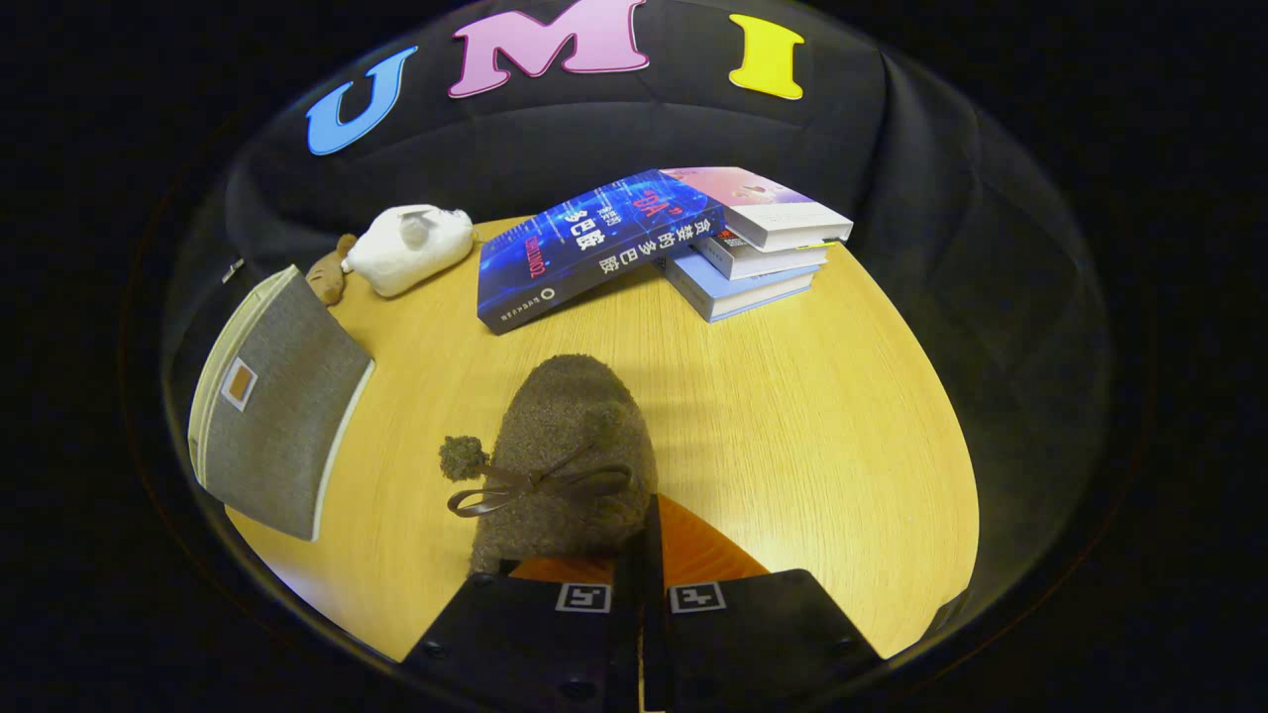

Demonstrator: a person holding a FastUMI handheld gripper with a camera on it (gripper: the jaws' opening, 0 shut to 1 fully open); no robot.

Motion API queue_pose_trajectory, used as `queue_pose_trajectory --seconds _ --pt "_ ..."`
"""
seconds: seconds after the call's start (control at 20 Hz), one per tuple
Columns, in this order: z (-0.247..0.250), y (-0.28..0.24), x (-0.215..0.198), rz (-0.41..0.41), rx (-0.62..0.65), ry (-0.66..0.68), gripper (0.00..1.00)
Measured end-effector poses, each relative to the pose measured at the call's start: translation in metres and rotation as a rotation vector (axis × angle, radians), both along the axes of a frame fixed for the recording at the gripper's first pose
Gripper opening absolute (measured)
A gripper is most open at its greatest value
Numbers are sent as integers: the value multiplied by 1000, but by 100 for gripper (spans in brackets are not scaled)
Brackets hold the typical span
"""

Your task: Open the storage box then place both shoes into the box .Put the left shoe in first, then the right shoe, with the right side of both shoes facing outward in a uniform manner.

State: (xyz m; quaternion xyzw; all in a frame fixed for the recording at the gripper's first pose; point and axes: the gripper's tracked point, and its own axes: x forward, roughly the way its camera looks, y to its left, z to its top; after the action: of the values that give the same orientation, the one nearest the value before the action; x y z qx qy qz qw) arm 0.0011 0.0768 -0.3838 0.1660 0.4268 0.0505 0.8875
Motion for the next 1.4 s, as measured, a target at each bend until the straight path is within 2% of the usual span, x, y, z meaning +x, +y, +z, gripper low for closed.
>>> queue_pose_trajectory --seconds 0.4,0.7,0.85,1.15,1.4 --pt "107 48 14 7 26 -118 7" --pt "197 131 30 30 95 -198 7" --pt "227 179 36 40 117 -192 7" --pt "243 267 39 45 144 -114 7" --pt "207 298 42 -11 70 -29 7"
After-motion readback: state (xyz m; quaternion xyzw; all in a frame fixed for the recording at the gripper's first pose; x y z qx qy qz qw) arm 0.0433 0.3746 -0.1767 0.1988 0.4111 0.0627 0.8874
